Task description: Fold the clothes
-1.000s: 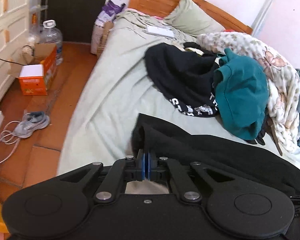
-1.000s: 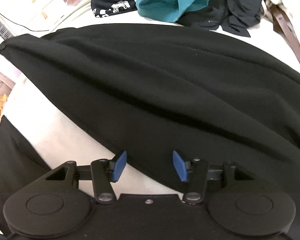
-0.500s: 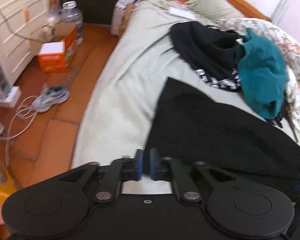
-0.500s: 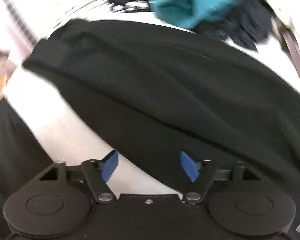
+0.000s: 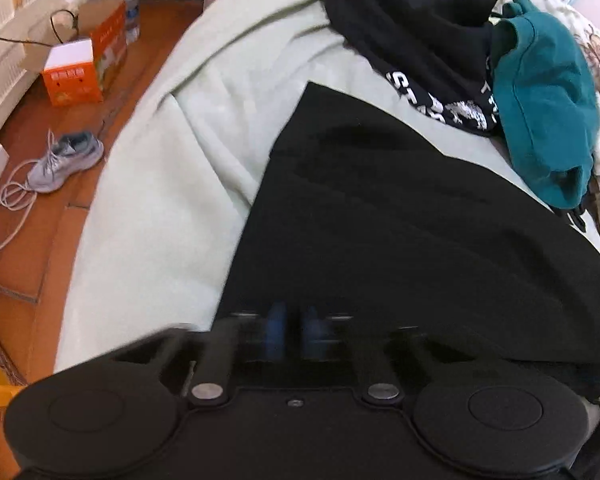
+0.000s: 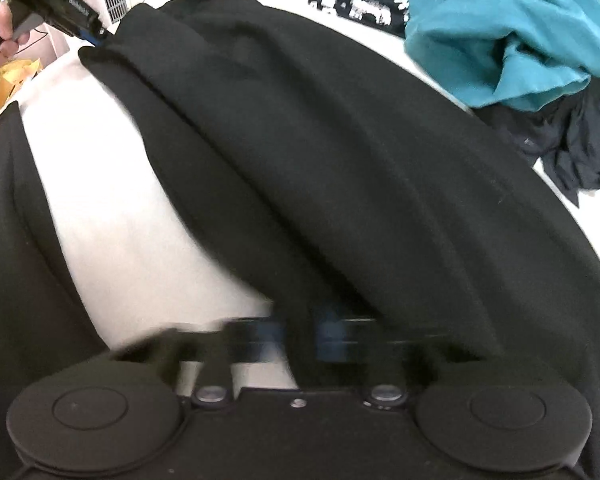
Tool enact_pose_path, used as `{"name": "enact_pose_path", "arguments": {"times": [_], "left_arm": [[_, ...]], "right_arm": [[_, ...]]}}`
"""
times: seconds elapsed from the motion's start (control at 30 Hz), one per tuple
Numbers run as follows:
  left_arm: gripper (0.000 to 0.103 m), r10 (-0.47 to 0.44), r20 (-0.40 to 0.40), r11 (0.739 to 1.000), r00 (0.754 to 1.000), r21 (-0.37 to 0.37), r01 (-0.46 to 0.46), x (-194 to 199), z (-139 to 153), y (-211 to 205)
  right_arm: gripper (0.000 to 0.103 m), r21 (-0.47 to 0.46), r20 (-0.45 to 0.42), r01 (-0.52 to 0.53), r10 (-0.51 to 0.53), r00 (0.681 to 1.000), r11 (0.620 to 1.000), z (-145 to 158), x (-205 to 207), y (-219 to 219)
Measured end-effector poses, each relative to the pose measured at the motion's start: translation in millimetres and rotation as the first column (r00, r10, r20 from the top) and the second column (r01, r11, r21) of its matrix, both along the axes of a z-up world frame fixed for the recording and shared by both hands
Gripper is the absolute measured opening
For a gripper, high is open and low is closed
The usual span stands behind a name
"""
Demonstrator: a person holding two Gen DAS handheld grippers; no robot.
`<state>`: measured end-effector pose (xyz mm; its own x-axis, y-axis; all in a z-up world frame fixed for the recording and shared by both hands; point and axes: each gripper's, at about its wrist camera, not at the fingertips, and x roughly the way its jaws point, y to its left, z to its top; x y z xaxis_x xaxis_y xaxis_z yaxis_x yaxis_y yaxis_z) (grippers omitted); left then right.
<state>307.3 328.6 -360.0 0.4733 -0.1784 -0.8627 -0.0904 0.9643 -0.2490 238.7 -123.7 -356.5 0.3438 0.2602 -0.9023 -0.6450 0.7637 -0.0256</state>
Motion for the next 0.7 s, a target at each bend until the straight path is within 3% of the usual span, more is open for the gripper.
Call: {"name": "enact_pose_path", "arguments": {"times": [0.13, 0.23, 0.4, 0.57, 0.63, 0.7], "left_arm": [[0.0, 0.025, 0.064, 1.0, 0.998, -0.009, -0.024, -10, 20, 8], [0.0, 0.043, 0.106, 0.999, 0.993, -0.009, -0.042, -22, 44, 19], [0.001, 0.004, 0.086, 1.0, 0.996, 0.01, -0.005, -25, 52, 22], [0.045, -0.022, 0.024, 0.999, 0.999, 0.04, 0.021, -29, 23, 17], [0.049, -0.021, -0.001, 0.999, 1.0, 0.028, 0.021, -31, 8, 16], [0.059, -0.007, -0.019, 1.0, 1.0, -0.006, 0.007, -33, 1, 18]], "right_arm": [[0.004, 0.101, -0.06, 0.055, -0.049, 0.997, 0.993, 13, 4, -16], [0.004, 0.143, -0.069, 0.035, -0.025, 0.997, 0.989, 26, -3, -21], [0.003, 0.16, -0.081, 0.056, -0.044, 0.996, 0.985, 27, 3, -27], [0.004, 0.11, -0.038, 0.02, -0.016, 0.999, 0.994, 19, 6, -15], [0.004, 0.101, -0.032, 0.016, -0.013, 0.999, 0.995, 17, 3, -15], [0.004, 0.11, -0.04, 0.029, -0.025, 0.999, 0.994, 15, 3, -17]]}}
